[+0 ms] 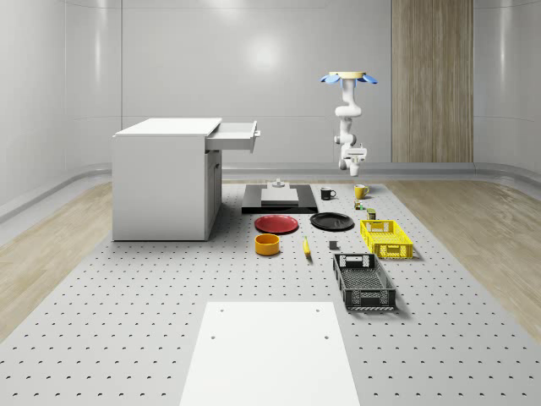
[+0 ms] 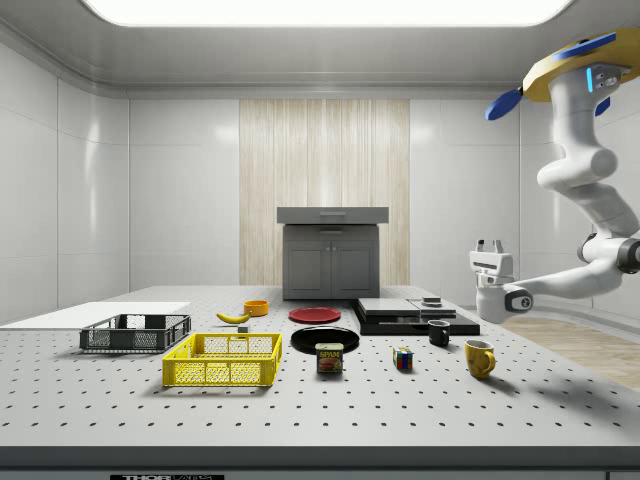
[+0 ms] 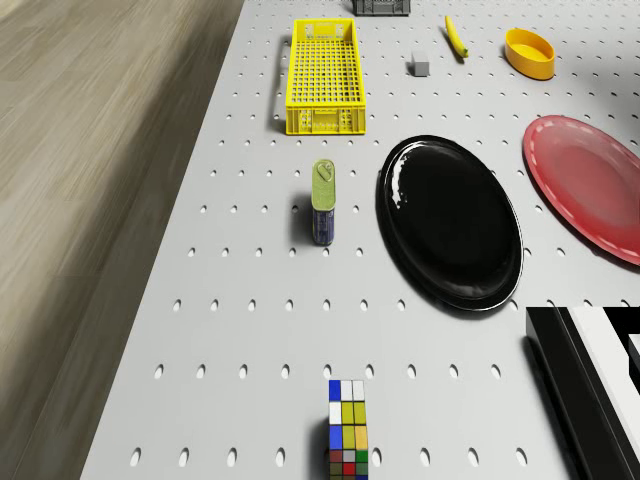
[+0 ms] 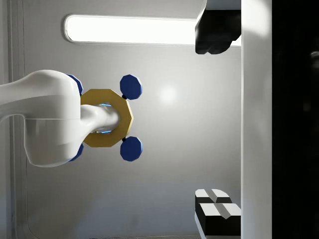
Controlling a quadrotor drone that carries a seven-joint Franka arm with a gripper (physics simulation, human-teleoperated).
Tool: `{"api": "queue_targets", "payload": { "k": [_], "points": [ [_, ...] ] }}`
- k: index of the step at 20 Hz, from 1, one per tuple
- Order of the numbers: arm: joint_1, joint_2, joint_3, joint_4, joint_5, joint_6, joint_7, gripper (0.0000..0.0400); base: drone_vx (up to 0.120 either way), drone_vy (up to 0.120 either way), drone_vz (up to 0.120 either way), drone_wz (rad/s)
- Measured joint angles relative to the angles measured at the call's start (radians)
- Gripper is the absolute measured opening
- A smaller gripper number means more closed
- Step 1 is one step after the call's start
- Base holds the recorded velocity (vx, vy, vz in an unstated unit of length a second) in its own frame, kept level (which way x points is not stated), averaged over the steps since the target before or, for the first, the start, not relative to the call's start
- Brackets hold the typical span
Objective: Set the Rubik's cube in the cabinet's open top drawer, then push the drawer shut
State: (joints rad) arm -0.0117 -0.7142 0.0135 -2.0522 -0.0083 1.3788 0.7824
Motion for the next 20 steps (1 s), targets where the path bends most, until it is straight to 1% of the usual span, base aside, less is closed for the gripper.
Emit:
{"api": "queue_targets", "payload": {
  "k": [7, 12, 17, 20],
  "points": [
    [-0.006, -0.004, 0.019, -0.004, -0.027, 0.005, 0.003, 0.04, 0.12, 0.0, 0.0, 0.0],
    [-0.017, -0.007, 0.056, -0.009, -0.078, 0.01, 0.01, 0.04, 0.12, 0.0, 0.0, 0.0],
    [-0.043, -0.013, 0.14, -0.025, -0.197, 0.016, 0.026, 0.04, 0.12, 0.0, 0.0, 0.0],
    [-0.073, -0.021, 0.233, -0.054, -0.329, 0.022, 0.045, 0.04, 0.12, 0.0, -0.08, 0.0]
  ]
}}
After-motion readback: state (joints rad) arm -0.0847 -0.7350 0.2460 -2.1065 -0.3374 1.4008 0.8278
